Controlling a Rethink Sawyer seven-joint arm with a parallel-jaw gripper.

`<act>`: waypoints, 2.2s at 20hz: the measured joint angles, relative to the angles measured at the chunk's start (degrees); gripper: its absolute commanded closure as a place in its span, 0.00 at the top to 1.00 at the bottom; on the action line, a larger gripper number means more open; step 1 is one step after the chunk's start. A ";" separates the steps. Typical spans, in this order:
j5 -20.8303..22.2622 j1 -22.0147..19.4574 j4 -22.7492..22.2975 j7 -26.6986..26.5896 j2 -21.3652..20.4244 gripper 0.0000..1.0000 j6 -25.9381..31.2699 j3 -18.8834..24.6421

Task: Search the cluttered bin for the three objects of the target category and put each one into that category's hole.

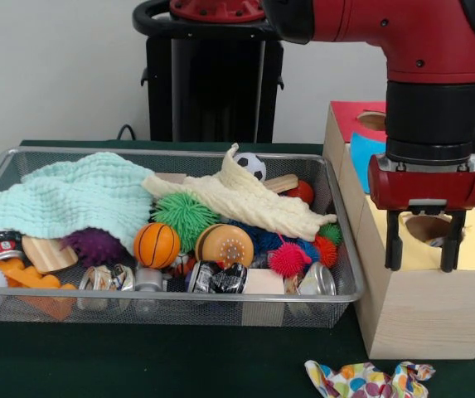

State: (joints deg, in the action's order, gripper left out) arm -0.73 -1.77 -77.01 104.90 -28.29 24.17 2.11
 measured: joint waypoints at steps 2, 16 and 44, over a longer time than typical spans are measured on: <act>0.00 -0.05 0.17 0.00 -0.01 1.00 0.52 0.02; 0.06 -0.90 0.32 0.00 -3.35 1.00 7.26 -0.05; 1.87 -6.46 0.35 0.00 -8.12 1.00 4.10 1.07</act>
State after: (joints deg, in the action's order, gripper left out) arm 1.14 -8.24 -76.66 104.90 -36.41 28.27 3.19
